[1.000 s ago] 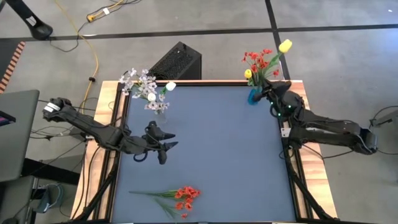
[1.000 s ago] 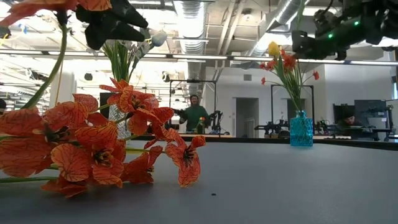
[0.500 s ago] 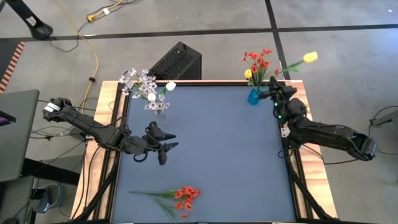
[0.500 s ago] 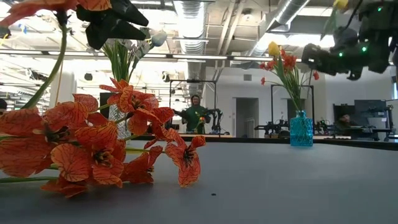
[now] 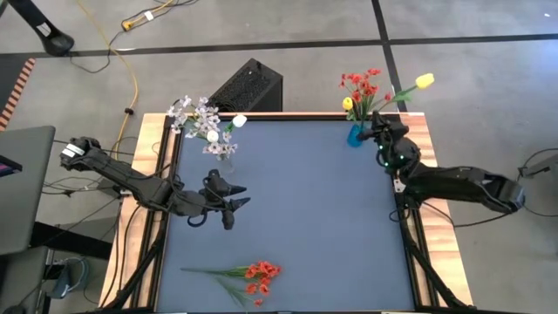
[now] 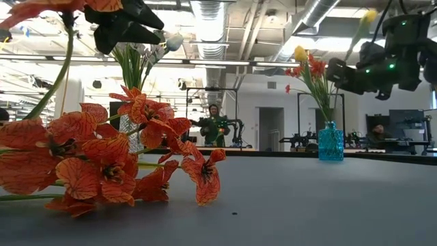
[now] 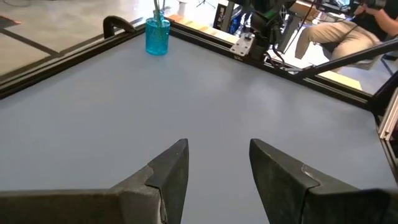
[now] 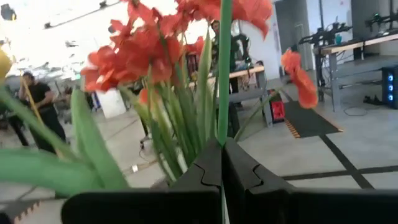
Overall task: Sort flowers into vase by color
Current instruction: Put the yellow tulip flower into the blue vase, then put the orange flowers into the blue vase
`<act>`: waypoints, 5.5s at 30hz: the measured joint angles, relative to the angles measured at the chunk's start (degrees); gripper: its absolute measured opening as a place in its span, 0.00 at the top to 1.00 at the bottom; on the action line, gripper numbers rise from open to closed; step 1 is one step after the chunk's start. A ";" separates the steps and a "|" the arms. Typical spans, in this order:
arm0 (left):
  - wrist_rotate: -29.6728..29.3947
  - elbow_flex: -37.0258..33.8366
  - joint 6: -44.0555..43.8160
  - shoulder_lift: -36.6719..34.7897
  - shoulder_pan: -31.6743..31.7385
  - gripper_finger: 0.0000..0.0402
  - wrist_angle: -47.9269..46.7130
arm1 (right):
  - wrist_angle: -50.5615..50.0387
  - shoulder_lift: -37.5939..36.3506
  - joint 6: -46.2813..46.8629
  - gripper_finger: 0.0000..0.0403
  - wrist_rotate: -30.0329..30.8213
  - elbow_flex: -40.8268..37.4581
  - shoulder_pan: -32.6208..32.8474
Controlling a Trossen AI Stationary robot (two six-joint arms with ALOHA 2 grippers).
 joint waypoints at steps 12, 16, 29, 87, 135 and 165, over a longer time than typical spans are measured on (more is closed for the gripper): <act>1.88 0.00 -3.43 0.00 0.00 0.61 0.04 | 8.68 9.18 -1.20 0.95 0.04 0.00 -0.64; 1.88 0.00 -3.47 0.00 0.00 0.61 0.04 | 11.12 11.77 -1.47 0.95 0.04 0.00 -0.57; 1.86 0.00 -3.49 0.00 0.00 0.61 0.04 | 13.22 18.82 -1.50 0.95 0.18 0.02 0.40; 15.92 0.07 -0.18 0.02 0.02 0.61 -9.03 | -96.17 -7.50 6.21 0.38 -20.61 32.52 8.52; 29.12 0.23 -14.66 29.27 -30.37 0.74 -9.63 | -91.73 -4.38 32.47 0.38 -38.37 38.47 46.18; 18.61 0.02 18.65 -0.92 0.70 1.00 25.09 | -51.18 15.85 17.02 0.43 -30.12 38.42 59.40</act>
